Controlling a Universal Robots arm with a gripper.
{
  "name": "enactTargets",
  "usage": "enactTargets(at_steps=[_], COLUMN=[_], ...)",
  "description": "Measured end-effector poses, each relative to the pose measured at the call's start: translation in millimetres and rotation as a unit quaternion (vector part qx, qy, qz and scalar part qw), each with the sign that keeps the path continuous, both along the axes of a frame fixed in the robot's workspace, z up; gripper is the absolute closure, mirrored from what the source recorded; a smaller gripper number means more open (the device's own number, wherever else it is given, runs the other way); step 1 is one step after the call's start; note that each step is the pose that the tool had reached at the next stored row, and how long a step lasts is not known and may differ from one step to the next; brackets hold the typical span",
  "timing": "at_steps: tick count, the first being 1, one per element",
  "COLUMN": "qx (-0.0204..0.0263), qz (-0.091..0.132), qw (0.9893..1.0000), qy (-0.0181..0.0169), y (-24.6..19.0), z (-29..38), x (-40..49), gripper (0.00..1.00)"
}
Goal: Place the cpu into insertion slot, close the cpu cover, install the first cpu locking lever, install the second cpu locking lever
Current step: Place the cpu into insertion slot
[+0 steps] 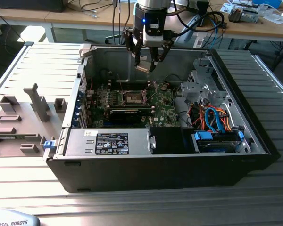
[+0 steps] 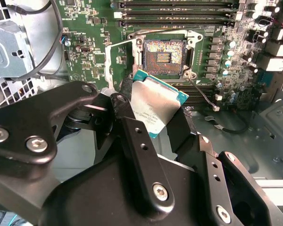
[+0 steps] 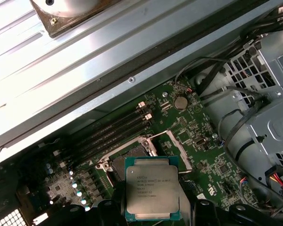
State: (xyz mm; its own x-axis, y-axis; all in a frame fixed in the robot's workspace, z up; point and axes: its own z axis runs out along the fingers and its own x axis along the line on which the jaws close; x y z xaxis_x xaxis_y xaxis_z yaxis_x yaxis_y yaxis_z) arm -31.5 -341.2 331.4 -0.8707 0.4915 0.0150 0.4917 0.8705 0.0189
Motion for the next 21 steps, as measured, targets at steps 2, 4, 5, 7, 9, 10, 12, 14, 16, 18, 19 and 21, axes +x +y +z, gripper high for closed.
enactTargets(at_steps=[2,4,5,7,9,10,12,14,16,18,19,21], qx=[0.0000,0.0000,0.0000,-0.0001,-0.0001,0.0000,-0.0001,-0.0001,-0.0001,-0.0001,-0.0001,-0.0001], qz=[-0.001,-0.001,-0.002,-0.002,-0.003,-0.003,-0.004,-0.004,-0.005,-0.006,-0.006,-0.007], qw=[1.0000,1.0000,1.0000,1.0000,1.0000,1.0000,1.0000,1.0000,1.0000,1.0000,1.0000,1.0000], qy=[0.0000,0.0000,0.0000,0.0000,0.0000,0.0000,0.0000,0.0000,0.0000,0.0000,0.0000,0.0000], y=[0.0,0.0,0.0,0.0,0.0,0.0,0.0,0.0,0.0,0.0,0.0,0.0], z=[0.0,0.0,0.0,0.0,0.0,0.0,0.0,0.0,0.0,0.0,0.0,0.0], x=[0.0,0.0,0.0,0.0,0.0,0.0,0.0,0.0,0.0,0.0,0.0,0.0], gripper=[0.46,0.46,0.46,0.46,0.46,0.46,0.46,0.46,0.46,0.46,0.46,0.46])
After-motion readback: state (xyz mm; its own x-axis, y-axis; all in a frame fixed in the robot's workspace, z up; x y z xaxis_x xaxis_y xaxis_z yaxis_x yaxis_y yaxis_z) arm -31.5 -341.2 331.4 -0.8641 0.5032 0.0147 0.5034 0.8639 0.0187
